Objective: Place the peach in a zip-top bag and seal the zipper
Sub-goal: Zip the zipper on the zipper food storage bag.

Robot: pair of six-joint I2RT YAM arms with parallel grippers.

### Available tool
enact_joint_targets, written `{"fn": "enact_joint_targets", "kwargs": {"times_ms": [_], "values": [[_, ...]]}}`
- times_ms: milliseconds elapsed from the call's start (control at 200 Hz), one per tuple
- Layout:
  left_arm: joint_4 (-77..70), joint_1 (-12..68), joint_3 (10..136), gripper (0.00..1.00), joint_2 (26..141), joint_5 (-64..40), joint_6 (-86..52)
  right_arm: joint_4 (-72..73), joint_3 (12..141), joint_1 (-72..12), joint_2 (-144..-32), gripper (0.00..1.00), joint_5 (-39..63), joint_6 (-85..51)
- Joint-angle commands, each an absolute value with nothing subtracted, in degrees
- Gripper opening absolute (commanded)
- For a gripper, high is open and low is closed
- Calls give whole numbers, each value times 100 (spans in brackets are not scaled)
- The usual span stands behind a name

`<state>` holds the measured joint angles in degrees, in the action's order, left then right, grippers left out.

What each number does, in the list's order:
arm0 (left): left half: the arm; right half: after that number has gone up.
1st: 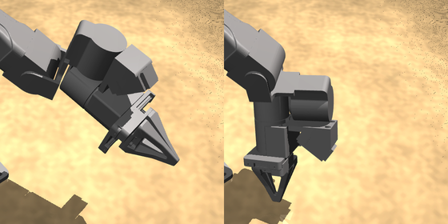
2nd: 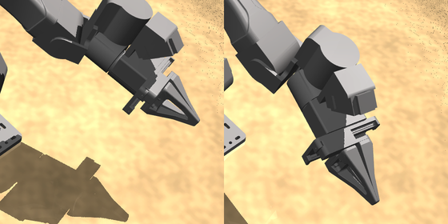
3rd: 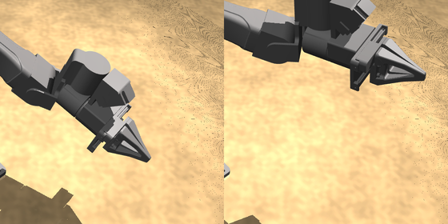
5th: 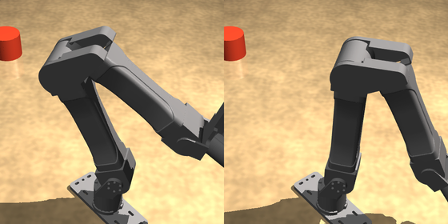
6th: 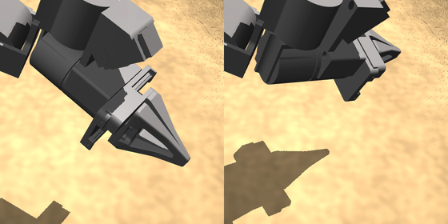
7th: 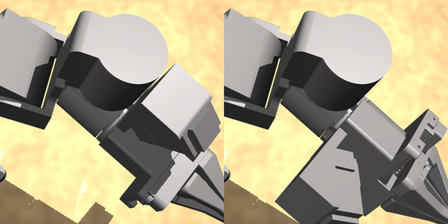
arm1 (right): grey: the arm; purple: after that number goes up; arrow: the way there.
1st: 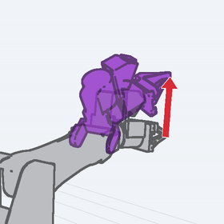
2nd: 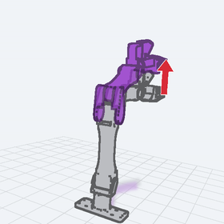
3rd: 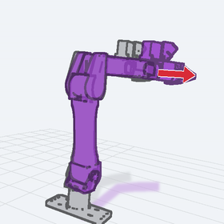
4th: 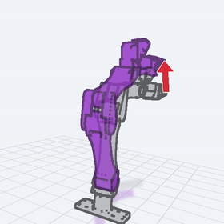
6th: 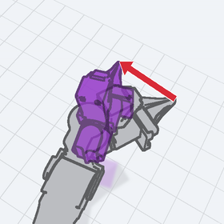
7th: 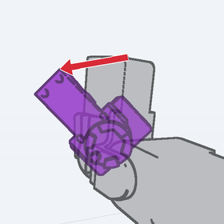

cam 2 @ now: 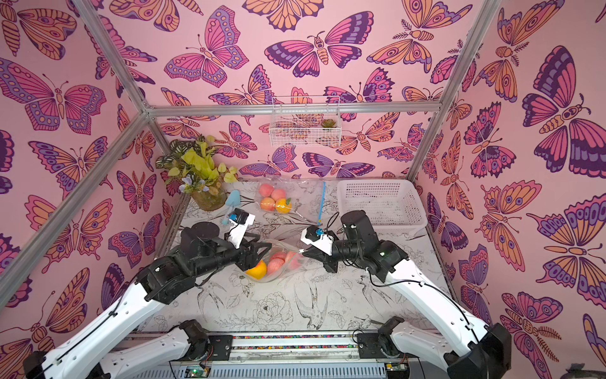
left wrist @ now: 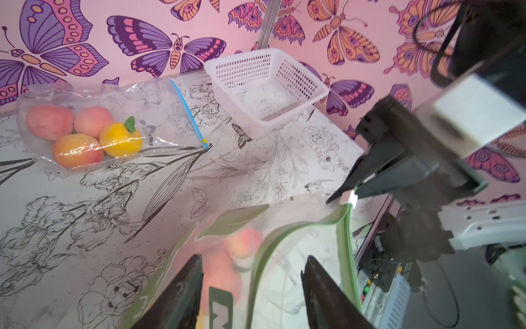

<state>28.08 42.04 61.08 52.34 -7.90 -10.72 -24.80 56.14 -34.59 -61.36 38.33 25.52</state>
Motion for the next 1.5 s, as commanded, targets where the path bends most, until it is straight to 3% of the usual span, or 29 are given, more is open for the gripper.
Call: {"fn": "enact_joint_targets", "kwargs": {"times_ms": [0,225,626,1492], "values": [[2620,4180,6501,65,5352,-919,-285,-2602,5818,-3451,-6090,0,3783,2410],[2546,4183,6882,67,5879,-1807,694,-2514,5894,-3454,-6205,0,3857,2155],[2531,4243,7170,63,6471,-3046,1674,-2494,5958,-3454,-6177,0,4050,2074],[3080,4562,7488,40,7233,-3066,2083,-2646,6239,-3454,-6396,0,4465,2034]]}}
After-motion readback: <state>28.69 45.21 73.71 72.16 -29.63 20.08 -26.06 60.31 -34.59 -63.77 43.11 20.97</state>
